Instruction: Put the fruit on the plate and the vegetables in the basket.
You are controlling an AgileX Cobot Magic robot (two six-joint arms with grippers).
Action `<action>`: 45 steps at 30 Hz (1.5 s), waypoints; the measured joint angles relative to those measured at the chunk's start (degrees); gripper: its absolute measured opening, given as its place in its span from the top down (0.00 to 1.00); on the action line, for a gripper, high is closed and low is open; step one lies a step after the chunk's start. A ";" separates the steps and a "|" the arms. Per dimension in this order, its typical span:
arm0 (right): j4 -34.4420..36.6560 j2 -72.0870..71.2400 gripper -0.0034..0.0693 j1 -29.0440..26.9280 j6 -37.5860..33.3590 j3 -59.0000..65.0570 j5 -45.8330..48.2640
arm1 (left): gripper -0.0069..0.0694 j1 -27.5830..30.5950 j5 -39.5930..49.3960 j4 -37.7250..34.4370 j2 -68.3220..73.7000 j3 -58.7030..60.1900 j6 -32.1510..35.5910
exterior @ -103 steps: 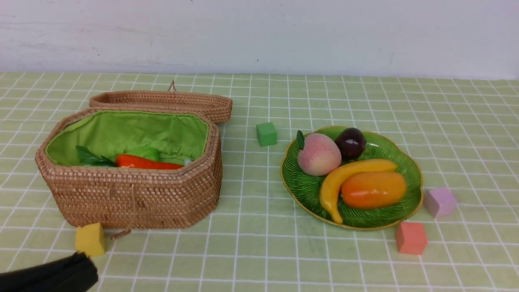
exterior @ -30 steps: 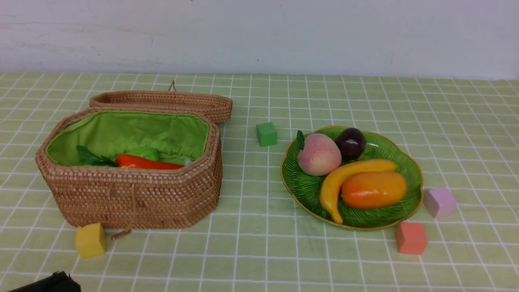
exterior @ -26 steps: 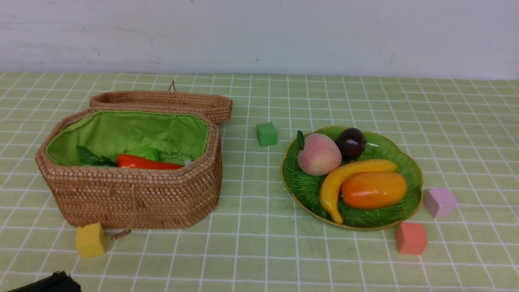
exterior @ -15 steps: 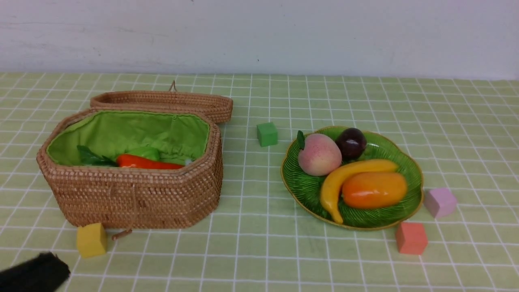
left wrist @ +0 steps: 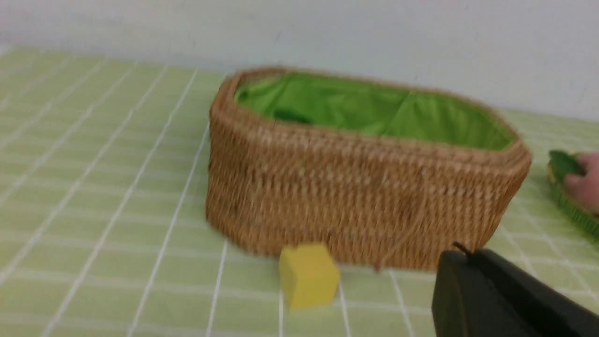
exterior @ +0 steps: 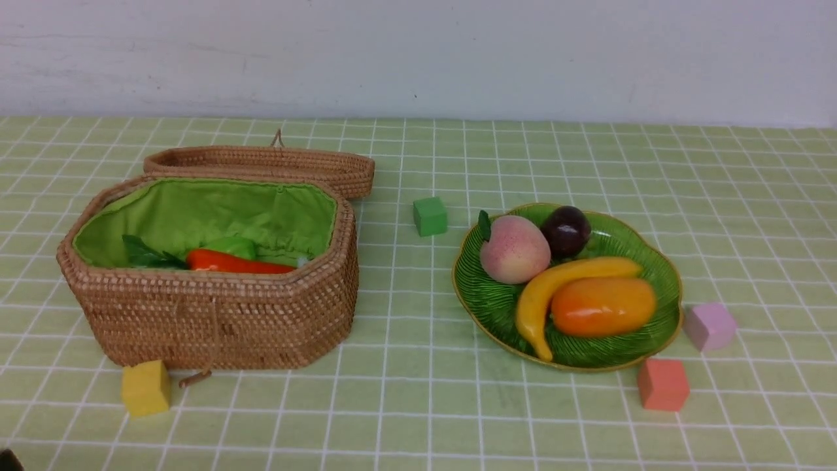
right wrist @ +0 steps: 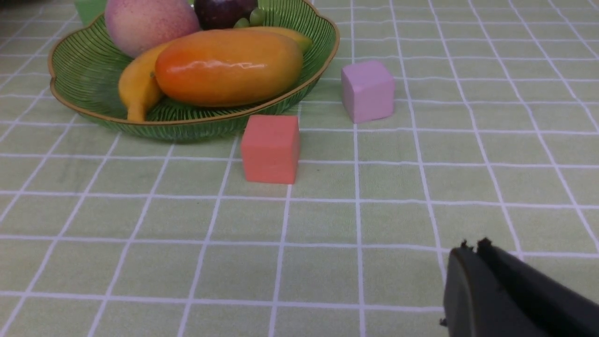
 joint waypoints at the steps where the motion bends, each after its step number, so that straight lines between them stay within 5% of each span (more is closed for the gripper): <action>1: 0.00 0.00 0.95 0.00 0.00 0.00 0.00 | 0.93 0.00 2.42 1.40 0.00 0.93 -3.48; 6: 0.00 0.00 0.94 0.00 0.05 0.00 0.00 | 0.93 0.00 9.29 5.01 0.00 1.40 -8.09; 45: 0.00 0.00 0.89 0.00 0.05 0.00 0.00 | 0.92 0.00 9.31 5.17 0.00 1.40 -8.65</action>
